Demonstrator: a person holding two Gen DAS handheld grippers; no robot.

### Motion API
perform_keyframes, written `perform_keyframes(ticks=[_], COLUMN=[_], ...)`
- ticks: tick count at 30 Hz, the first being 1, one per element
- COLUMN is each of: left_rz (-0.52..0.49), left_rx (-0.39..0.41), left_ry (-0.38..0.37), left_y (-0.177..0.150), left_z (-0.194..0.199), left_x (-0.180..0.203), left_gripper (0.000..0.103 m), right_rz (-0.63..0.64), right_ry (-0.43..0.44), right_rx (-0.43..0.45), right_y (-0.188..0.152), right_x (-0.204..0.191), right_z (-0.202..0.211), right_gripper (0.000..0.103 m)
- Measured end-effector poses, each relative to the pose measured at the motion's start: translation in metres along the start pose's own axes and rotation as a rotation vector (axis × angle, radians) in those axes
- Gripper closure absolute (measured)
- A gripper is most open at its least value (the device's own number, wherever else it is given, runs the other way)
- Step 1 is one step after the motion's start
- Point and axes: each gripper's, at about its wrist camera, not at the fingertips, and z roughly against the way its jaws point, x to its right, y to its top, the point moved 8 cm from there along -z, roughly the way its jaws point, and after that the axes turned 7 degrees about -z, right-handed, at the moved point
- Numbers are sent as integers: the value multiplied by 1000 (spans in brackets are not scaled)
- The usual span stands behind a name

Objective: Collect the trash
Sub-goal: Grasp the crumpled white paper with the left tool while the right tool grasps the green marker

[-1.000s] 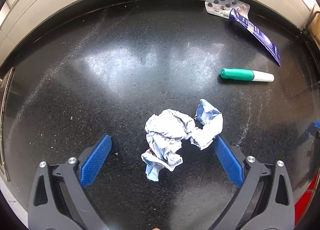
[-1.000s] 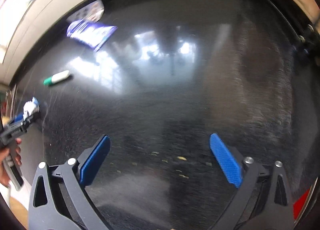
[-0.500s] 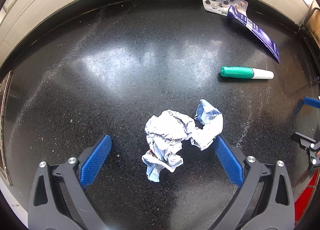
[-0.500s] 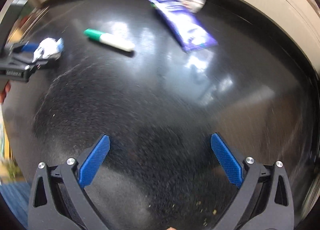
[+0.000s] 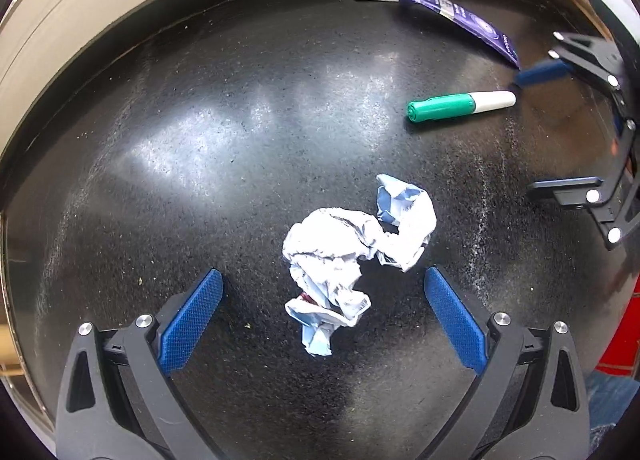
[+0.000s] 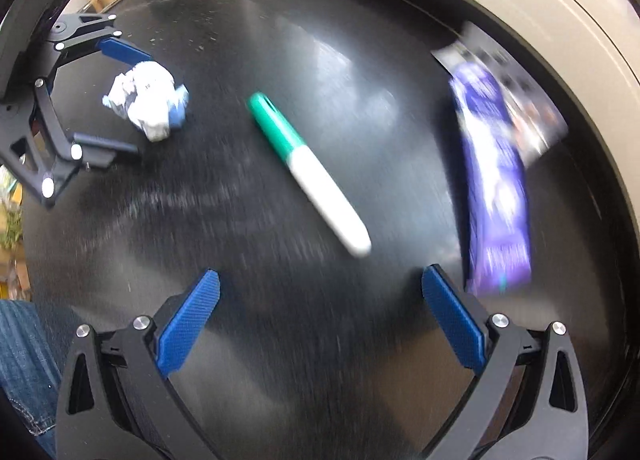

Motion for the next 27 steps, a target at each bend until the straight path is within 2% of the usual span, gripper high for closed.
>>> perform_keyframes(ticks=[1, 3, 4, 5, 7, 12, 19, 23, 27], left_rz=[8, 40, 48, 95, 148, 193, 251, 249, 255], left_rx=[-12, 7, 29, 14, 16, 13, 29, 41, 47], left_ry=[2, 13, 22, -6, -38, -42, -42, -29, -29], left_y=[2, 10, 16, 19, 20, 16, 10, 10, 2], left_z=[-1, 5, 10, 10, 9, 9, 19, 25, 38], left_x=[0, -5, -7, -11, -14, -17, -23, -23, -17], left_gripper=[7, 34, 81, 81, 81, 81, 81, 81, 81], right_rz=[23, 45, 55, 47, -46, -85, -196, -190, -184], right_ry=[3, 3, 7, 11, -8, -44, -66, -107, -138], right_rx=[-17, -68, -70, -51, -95, -96, -68, -70, -79], right_y=[8, 26, 34, 47, 62, 69, 49, 35, 22], right_x=[-2, -5, -7, -7, 4, 11, 31, 39, 29], right_z=[-3, -8, -6, -1, 0, -2, 11, 15, 12], right_gripper=[5, 8, 28, 91, 89, 89, 89, 89, 89])
